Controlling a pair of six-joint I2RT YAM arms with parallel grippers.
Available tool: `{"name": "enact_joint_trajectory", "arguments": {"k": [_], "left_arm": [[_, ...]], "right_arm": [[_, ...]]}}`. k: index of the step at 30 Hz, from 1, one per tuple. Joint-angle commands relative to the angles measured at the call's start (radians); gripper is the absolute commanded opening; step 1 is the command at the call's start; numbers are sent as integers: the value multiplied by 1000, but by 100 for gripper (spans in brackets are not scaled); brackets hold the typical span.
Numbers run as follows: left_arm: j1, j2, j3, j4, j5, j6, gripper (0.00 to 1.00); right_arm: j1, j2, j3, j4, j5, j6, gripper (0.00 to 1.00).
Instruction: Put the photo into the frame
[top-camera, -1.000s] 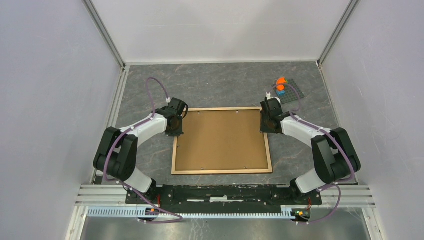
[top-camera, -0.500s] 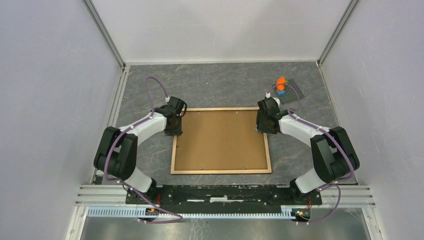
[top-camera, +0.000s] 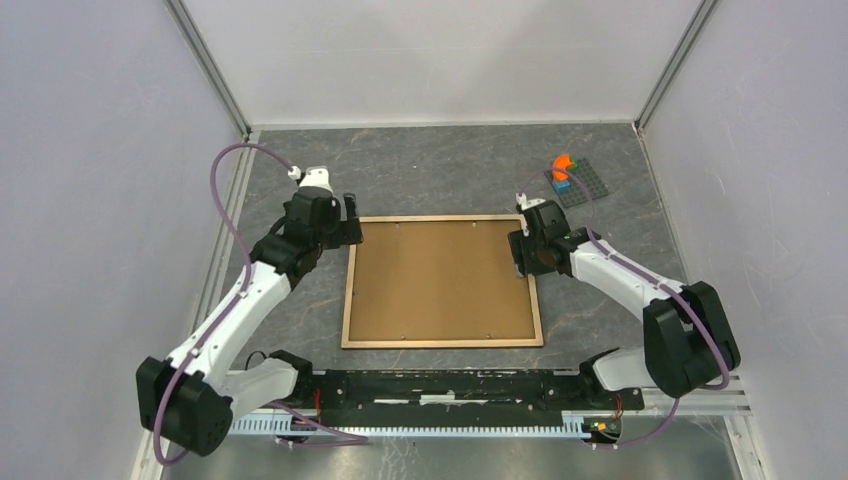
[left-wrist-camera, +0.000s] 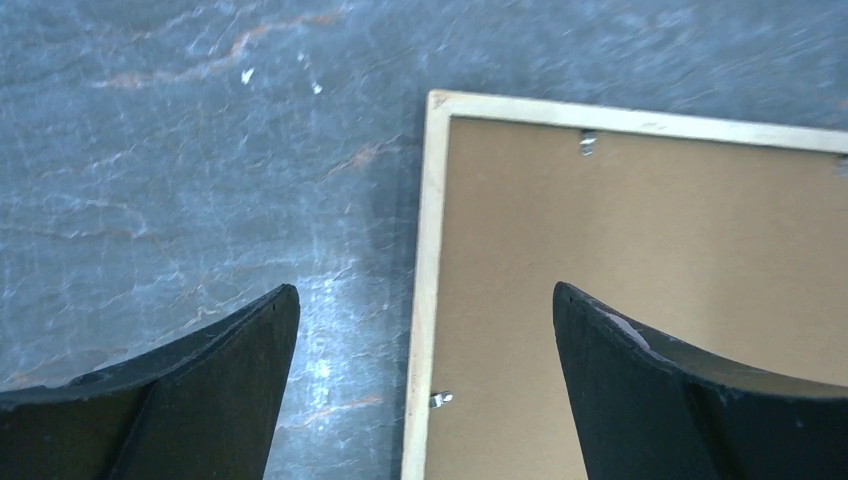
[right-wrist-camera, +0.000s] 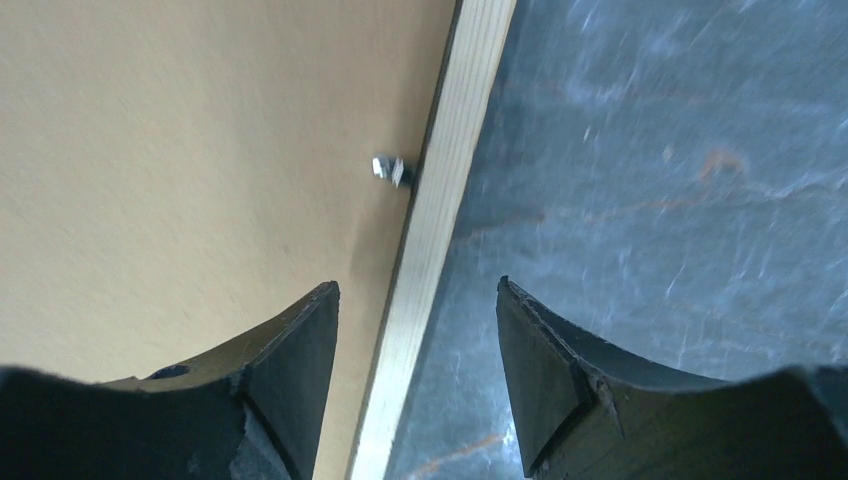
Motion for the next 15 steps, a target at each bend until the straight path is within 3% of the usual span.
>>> {"name": "enact_joint_trajectory", "arguments": {"k": [1,2,4,8,10,15], "left_arm": [[-1,-68,-3,126,427,67,100],[-7,-78,-13,164,495,36,100],[-72,-82,-24,201,467,-37,100],[-439,-60,-14,206,194,78,100],[-565,-23,-9,204,130,129,100],[-856,96,8,204,-15,279,100]], "right_arm": [[1,-71,-60,-60,-38,-52,65],[0,-84,-75,-60,-44,-46,65],[2,-109,-107,-52,-47,-38,64],[1,-132,-165,-23,-69,-15,56],[1,-134,-182,-4,-84,-5,44],[1,-140,-216,41,-88,20,29]]}}
